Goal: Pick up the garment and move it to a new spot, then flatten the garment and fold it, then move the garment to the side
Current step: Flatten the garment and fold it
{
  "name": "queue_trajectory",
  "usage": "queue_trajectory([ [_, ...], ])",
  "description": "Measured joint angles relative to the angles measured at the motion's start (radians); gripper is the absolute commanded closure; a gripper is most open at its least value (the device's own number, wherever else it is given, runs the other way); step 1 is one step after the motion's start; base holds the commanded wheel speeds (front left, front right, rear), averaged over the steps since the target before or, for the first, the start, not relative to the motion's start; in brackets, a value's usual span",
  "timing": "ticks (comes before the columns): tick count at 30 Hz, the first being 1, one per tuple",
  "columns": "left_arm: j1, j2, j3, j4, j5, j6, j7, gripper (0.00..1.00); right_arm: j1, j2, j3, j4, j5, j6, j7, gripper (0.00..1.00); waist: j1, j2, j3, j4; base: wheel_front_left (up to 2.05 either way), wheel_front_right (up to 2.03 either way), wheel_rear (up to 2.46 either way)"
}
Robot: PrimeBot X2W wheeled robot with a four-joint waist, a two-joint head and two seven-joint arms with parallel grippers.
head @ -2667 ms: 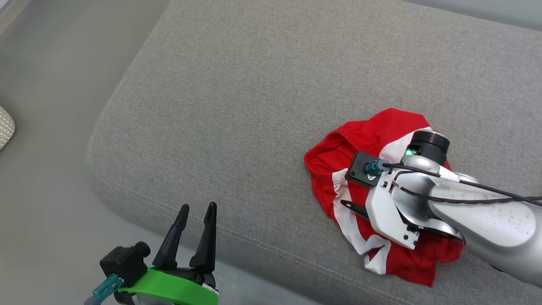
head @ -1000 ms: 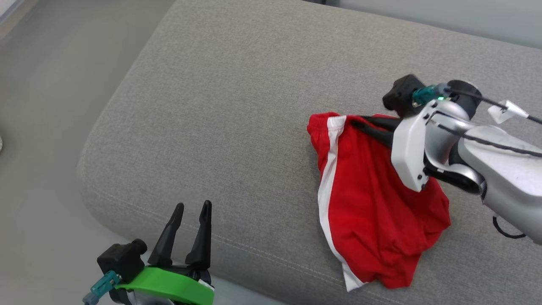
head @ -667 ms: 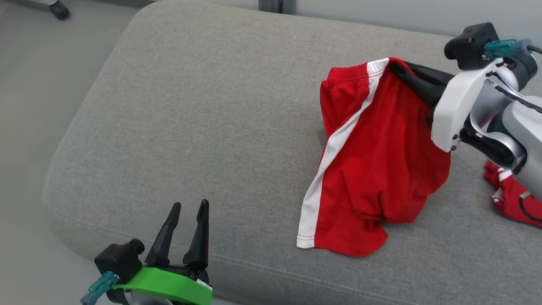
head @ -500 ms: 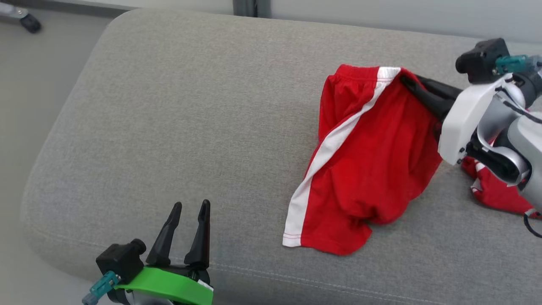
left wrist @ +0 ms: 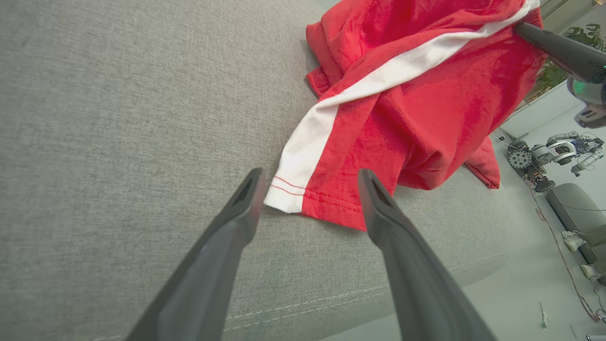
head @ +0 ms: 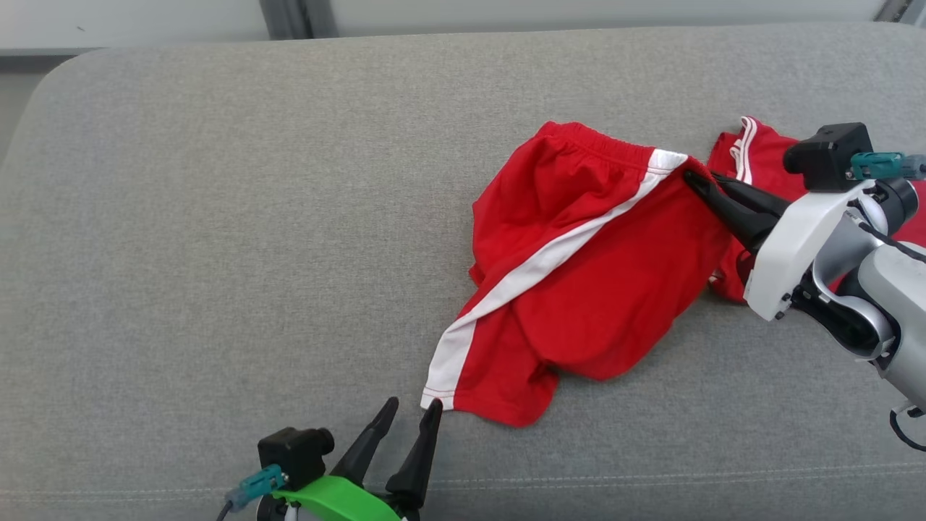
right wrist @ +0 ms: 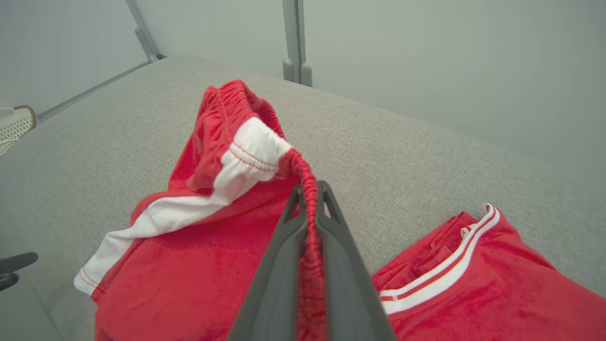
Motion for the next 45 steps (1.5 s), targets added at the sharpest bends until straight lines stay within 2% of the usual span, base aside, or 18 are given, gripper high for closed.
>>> queue_trajectory([
  [8,-0.120,0.003,-0.039,0.114,0.029,-0.002,0.022,0.00,0.000,-0.020,-0.015,-0.007,0.000,-0.007,-0.026,1.00,0.0000,0.0000,0.052,-0.050,0.00,0.00,0.00],
  [18,-0.195,0.002,-0.072,0.223,0.051,-0.009,0.015,0.00,0.000,-0.021,-0.015,-0.010,-0.001,-0.007,-0.044,1.00,0.0000,0.0000,0.082,-0.061,0.00,0.00,0.00],
  [19,-0.201,0.002,-0.075,0.230,0.050,-0.010,0.012,0.48,0.000,-0.021,-0.015,-0.009,-0.001,-0.007,-0.046,1.00,0.0000,0.0000,0.083,-0.061,0.00,0.00,0.00],
  [20,-0.205,0.002,-0.077,0.236,0.046,-0.010,0.011,0.67,0.001,-0.021,-0.015,-0.009,-0.001,-0.008,-0.048,1.00,0.0000,0.0000,0.083,-0.060,0.00,0.00,0.00],
  [21,-0.208,0.002,-0.078,0.239,0.040,-0.010,0.007,1.00,0.001,-0.021,-0.015,-0.009,-0.001,-0.009,-0.050,1.00,0.0000,0.0000,0.084,-0.058,0.00,0.00,0.00],
  [26,-0.213,0.001,-0.083,0.236,-0.004,-0.010,-0.022,1.00,0.019,-0.018,-0.018,-0.003,0.000,-0.016,-0.070,1.00,0.0000,0.0000,0.079,-0.050,0.00,0.00,0.00],
  [31,-0.214,0.012,-0.049,0.179,-0.019,-0.010,-0.059,1.00,0.058,0.001,-0.029,-0.001,0.015,-0.018,-0.108,1.00,0.0000,0.0000,0.060,-0.041,0.00,0.00,0.00],
  [39,-0.213,0.093,0.055,0.041,-0.039,-0.010,-0.086,1.00,0.157,0.075,-0.096,-0.038,0.135,-0.025,-0.215,1.00,0.0000,0.0000,0.002,-0.031,0.00,0.00,0.00],
  [45,-0.199,0.151,0.150,-0.080,-0.063,-0.010,-0.089,1.00,0.241,0.120,-0.154,-0.109,0.253,-0.014,-0.229,1.00,0.0000,0.0000,-0.055,-0.037,0.00,0.00,0.00],
])
